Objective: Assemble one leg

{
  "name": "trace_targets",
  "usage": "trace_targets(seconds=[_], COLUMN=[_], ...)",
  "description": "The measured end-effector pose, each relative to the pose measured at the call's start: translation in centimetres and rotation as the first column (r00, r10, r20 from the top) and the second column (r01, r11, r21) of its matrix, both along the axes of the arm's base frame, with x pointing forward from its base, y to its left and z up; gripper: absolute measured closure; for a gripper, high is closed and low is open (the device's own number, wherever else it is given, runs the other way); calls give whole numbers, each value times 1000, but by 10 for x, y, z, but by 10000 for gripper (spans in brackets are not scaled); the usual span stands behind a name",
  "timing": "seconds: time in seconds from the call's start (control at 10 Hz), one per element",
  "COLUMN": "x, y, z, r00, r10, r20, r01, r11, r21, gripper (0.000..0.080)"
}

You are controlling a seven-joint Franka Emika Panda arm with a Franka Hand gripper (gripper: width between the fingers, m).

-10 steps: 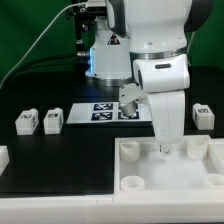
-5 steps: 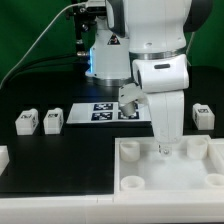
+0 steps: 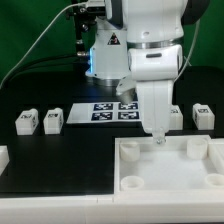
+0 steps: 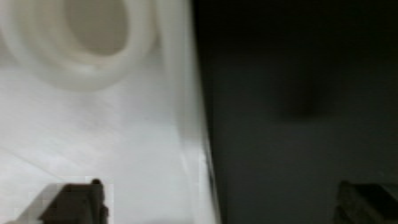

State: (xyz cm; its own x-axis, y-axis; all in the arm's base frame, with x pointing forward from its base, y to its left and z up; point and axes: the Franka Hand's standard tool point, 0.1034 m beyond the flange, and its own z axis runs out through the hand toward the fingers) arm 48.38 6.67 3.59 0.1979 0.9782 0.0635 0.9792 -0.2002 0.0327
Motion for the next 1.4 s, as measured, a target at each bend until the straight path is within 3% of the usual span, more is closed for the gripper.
trace_targets(seconds=[0.2,0.5,0.6,0.9,1.0,1.2,1.3,1.4], x=[-12,-19,-17,-19,-27,-38,-37,-35], y=[18,64,65,70,85,99,95,95], z=[11,17,18,18,16,13,13,14], r00=[967,805,736,482,317,153,206,205], r10=[-255,-591,-674,-870,-939,-976,-966,-966], r20=[-14,-44,-58,-110,-134,-156,-155,-155], r01=[255,593,677,876,948,988,976,976], r11=[967,805,735,480,317,157,215,214], r21=[14,35,46,41,20,-11,-45,-43], gripper=[151,151,151,151,151,151,151,151])
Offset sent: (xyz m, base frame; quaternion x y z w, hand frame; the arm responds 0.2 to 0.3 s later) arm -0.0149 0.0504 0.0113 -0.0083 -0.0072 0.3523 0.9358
